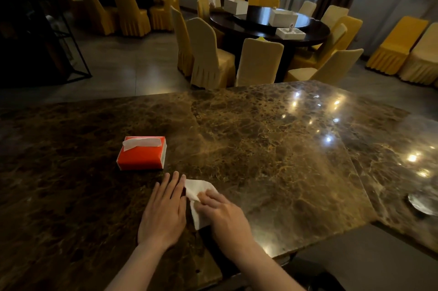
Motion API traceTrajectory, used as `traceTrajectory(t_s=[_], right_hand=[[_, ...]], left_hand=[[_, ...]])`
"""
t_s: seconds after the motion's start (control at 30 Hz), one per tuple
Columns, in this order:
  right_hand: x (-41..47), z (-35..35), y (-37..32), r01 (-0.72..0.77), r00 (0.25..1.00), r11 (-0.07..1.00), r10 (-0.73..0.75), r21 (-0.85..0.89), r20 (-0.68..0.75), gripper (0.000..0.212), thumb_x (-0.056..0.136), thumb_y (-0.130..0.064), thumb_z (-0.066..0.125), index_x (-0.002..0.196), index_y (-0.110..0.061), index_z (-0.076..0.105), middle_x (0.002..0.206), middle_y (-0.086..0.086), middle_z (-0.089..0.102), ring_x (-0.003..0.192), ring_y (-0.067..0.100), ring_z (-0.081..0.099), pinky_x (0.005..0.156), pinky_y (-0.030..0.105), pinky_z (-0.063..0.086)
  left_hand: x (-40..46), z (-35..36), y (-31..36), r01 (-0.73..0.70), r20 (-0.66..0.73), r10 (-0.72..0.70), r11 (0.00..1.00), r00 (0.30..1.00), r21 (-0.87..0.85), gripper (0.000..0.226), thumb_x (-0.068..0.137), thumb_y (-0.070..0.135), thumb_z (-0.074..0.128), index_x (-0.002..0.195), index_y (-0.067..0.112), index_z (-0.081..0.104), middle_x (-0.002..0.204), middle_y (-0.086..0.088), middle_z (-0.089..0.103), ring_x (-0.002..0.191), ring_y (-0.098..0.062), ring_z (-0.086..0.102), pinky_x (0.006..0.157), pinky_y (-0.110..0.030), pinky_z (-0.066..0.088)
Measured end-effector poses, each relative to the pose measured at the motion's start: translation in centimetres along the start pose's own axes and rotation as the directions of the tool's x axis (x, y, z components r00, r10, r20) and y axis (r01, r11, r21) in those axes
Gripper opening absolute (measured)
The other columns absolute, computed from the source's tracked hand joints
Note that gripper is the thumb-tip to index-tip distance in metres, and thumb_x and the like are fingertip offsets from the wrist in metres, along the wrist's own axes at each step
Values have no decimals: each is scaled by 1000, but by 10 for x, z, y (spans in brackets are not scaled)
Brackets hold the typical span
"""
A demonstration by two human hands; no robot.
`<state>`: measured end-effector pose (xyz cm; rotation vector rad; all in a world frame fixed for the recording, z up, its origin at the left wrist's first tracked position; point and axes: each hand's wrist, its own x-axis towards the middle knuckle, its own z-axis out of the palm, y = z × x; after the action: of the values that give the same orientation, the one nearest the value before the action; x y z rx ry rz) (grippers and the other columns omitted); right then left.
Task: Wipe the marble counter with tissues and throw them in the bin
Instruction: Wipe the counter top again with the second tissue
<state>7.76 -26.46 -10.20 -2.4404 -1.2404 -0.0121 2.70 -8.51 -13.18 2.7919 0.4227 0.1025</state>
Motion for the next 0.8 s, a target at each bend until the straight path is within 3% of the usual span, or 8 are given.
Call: traceTrajectory(t_s=[0.13, 0.23, 0.3, 0.43, 0.5, 0.57, 0.67, 0.8], right_hand=[[-22, -31, 57, -252, 965, 966, 247, -51, -87, 45, 91, -5, 61, 131, -26, 68, 145, -5, 58, 141, 14, 45, 112, 38, 44], [-33, -56, 90, -508, 856, 854, 485, -113, -182, 33, 91, -4, 63, 115, -24, 76, 128, 5, 70, 120, 24, 64, 95, 41, 53], [-36, -57, 88, -580, 811, 800, 547, -155, -207, 27, 92, -4, 61, 107, -20, 77, 118, 6, 71, 108, 27, 67, 84, 42, 56], [-44, -31, 43, -539, 838, 825, 508, -166, -200, 35, 81, 2, 70, 112, -12, 76, 122, 4, 71, 126, 25, 61, 95, 37, 55], [-44, -19, 10, -490, 869, 863, 472, -123, -151, 47, 64, 2, 84, 109, -12, 77, 117, 4, 74, 119, 24, 66, 85, 32, 60], [-42, -7, -17, -370, 928, 921, 361, -123, -92, 51, 54, -7, 93, 103, -11, 79, 109, 6, 76, 110, 23, 70, 78, 29, 62], [-47, -9, -18, -172, 985, 966, 165, -194, -55, 48, 59, -20, 94, 105, -22, 80, 113, -3, 77, 113, 15, 69, 89, 26, 57], [-56, -37, 35, -237, 962, 952, 203, -192, -184, 44, 59, -6, 92, 95, -28, 81, 107, -7, 78, 105, 12, 72, 100, 47, 53]], left_hand=[[-1, 0, -2, -1, -1, 1, 999, 1000, -49, 56, 107, 42, 13, 160, 32, 1, 168, 13, -8, 151, -2, -20, 126, -32, -8], [-2, 0, -1, 5, 3, -5, 999, 1000, -52, 56, 107, 42, 13, 160, 31, 1, 168, 13, -9, 151, -3, -20, 127, -34, -6], [-1, -1, 0, 7, 4, -7, 999, 1000, -45, 56, 107, 42, 13, 160, 30, 1, 168, 12, -9, 152, -5, -19, 127, -35, -4], [-1, 0, 4, 16, -11, -17, 1000, 1000, -11, 57, 106, 41, 13, 161, 28, 1, 168, 10, -9, 153, -9, -17, 126, -35, -7], [0, 1, 5, 17, -18, -17, 1000, 1000, -2, 58, 106, 40, 14, 161, 27, 2, 168, 9, -8, 153, -10, -16, 126, -34, -8], [1, 1, 4, 13, -14, -12, 1000, 1000, 8, 58, 107, 40, 16, 161, 26, 4, 169, 8, -6, 153, -11, -14, 126, -35, -6], [0, 0, 3, 12, -12, -12, 1000, 1000, 8, 58, 106, 41, 16, 161, 27, 3, 169, 8, -7, 153, -9, -16, 126, -35, -7], [-1, -3, 2, 6, 4, -6, 999, 1000, -40, 57, 106, 42, 15, 161, 29, 3, 169, 11, -7, 152, -6, -17, 126, -34, -7]])
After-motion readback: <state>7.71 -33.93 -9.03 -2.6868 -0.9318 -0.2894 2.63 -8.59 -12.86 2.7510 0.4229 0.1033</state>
